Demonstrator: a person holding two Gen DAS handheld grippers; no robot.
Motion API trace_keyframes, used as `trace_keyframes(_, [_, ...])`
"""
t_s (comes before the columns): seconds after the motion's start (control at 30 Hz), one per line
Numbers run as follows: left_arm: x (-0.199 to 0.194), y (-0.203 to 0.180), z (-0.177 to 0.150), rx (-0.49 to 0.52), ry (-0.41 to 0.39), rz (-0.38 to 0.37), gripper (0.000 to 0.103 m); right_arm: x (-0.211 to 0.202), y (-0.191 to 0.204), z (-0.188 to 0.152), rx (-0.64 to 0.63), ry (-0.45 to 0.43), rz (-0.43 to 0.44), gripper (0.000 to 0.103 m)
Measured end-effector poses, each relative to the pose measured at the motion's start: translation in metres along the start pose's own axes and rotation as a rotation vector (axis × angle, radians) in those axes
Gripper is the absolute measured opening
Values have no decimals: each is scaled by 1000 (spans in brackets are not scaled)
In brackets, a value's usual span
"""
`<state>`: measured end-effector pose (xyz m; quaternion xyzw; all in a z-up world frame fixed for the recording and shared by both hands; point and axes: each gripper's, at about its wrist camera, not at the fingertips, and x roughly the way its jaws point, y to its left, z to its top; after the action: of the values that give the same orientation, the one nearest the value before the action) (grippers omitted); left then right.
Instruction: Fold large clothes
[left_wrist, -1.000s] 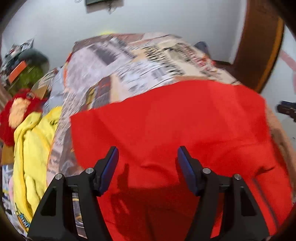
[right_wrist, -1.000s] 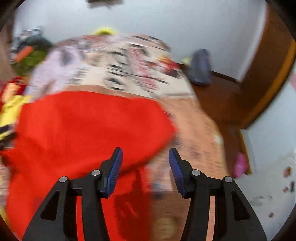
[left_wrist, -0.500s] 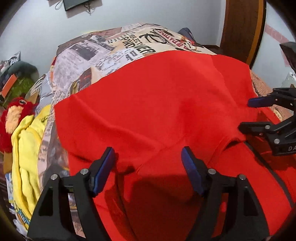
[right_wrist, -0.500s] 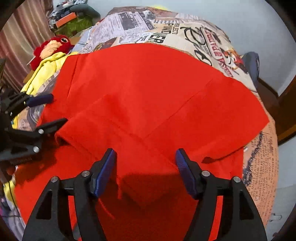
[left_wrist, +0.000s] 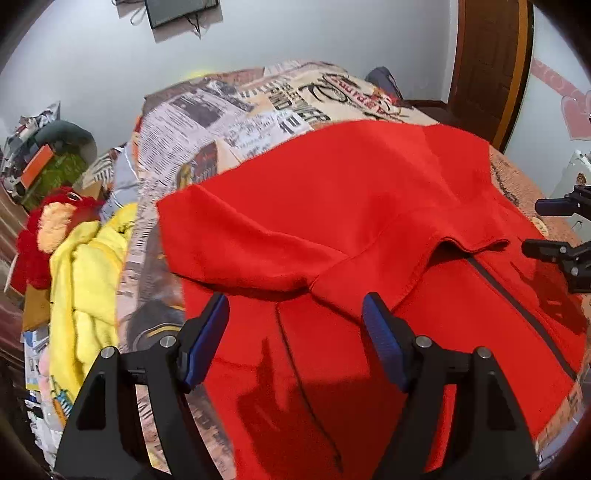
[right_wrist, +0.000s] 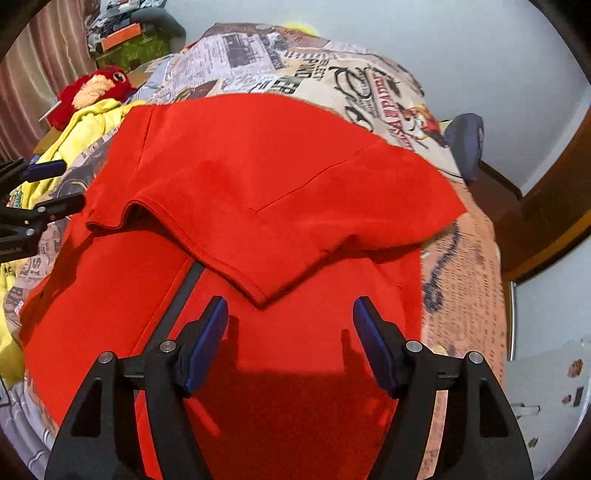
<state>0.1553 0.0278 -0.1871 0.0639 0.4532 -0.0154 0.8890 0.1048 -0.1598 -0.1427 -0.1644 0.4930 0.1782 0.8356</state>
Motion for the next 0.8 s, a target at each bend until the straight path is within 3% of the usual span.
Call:
trace_keyframes(0.2, [-22,25,-20,-55,-5,13,74,-16,-11,-7,28,-25,-31,67])
trace_keyframes(0.4, [-10,71,-49,-240,96,-17,74,-15,-35,-23,102,-1,-37,67])
trace_keyframes(0.6, [12,94,-90,-396,225,-135,74,1,-64,-47,197,90,-28,67])
trace_keyframes(0.73, [30,100,-122,-538,290,-327,74,11,-74,-66,235,134,-13,67])
trace_keyframes(0.8, [39,102,-134,-586,322,-356,74,16,-77,-74,248,155,11,67])
